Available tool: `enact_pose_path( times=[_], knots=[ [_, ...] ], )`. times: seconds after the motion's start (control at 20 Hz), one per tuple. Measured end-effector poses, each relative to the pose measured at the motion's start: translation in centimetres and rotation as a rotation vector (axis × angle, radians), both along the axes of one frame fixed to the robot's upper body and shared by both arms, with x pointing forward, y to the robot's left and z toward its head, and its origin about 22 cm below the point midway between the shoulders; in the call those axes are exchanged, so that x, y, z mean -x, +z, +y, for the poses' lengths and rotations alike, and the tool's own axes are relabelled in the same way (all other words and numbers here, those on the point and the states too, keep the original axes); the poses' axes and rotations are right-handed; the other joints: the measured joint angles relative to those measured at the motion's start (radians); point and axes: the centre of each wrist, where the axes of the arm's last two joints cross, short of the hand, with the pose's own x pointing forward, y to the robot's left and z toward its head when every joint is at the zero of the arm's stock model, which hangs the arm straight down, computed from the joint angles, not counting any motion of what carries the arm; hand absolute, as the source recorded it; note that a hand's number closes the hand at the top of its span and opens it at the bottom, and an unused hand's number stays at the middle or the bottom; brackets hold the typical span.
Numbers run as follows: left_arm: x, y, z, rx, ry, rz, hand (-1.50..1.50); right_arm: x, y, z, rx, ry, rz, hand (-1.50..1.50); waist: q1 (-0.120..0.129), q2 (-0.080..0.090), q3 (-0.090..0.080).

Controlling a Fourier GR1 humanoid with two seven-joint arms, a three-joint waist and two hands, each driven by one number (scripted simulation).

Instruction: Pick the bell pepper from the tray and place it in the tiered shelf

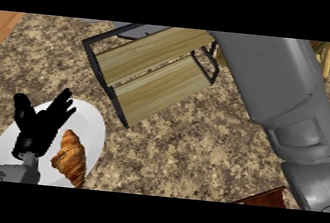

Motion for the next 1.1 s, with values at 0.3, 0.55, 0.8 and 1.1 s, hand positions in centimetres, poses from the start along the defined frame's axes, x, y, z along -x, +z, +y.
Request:
enact_pose_path(
  times=[0.3,0.55,0.8,1.1],
  knots=[
    [0.0,0.1,-0.4,0.001,0.009,-0.001,0.00,-0.7,0.4,-1.2,-0.207,-0.050,0.091,-1.50,0.000,0.000,-0.001],
    [0.1,0.2,-0.1,0.008,-0.001,-0.004,0.00,-1.2,0.4,-2.0,-0.387,-0.039,0.169,-1.50,0.000,0.000,-0.001],
    [0.0,0.0,-0.2,0.001,-0.005,-0.012,0.00,-1.7,1.3,-3.3,-0.572,-0.052,0.236,-1.50,0.001,0.002,-0.001],
    [0.0,0.6,-0.1,0.003,-0.008,0.013,0.00,-2.3,3.5,-7.1,-0.692,-0.192,0.181,-1.50,0.001,0.002,-0.004]
  ],
)
